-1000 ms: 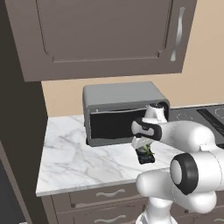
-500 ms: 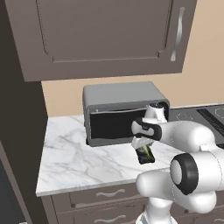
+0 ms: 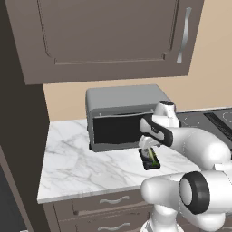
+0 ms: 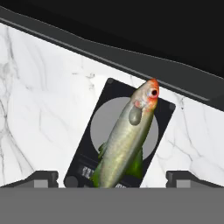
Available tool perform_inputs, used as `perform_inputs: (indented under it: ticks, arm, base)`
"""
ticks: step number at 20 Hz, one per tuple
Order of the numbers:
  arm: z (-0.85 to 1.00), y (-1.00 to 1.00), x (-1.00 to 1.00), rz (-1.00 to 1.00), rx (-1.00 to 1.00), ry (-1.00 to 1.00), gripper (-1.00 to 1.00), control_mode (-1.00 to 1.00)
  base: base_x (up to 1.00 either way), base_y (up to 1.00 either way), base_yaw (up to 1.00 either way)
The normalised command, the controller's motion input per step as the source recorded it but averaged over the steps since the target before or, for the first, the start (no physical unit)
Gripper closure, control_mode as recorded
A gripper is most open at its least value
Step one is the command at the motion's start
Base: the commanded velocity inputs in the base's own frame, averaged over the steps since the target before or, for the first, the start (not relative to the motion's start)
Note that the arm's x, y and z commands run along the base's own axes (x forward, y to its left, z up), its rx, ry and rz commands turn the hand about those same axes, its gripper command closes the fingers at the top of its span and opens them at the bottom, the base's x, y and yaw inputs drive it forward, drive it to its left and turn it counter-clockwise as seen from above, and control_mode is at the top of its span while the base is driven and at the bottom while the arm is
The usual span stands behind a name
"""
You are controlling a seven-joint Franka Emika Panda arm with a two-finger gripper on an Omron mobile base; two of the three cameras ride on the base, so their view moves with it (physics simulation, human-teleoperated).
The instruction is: Take the fish from the fridge and place it on the digital scale on the counter by the fridge. Wait a few seconds for a reading, then move it to the plate on the dining counter.
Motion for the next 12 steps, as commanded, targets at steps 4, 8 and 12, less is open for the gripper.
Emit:
perform_inputs:
  ticks: [4, 8, 12]
  arm:
    - [0.71, 0.0, -0.65, 0.0, 0.04, -0.07, -1.0, -1.0]
    - [0.66, 0.0, -0.99, 0.0, 0.02, -0.03, -1.0, -1.0]
    - [0.72, 0.0, -0.95, -0.03, 0.0, 0.0, -1.0, -1.0]
  base:
    - [0.0, 0.0, 0.0]
    - [0.0, 0.0, 0.0]
    - [0.0, 0.0, 0.0]
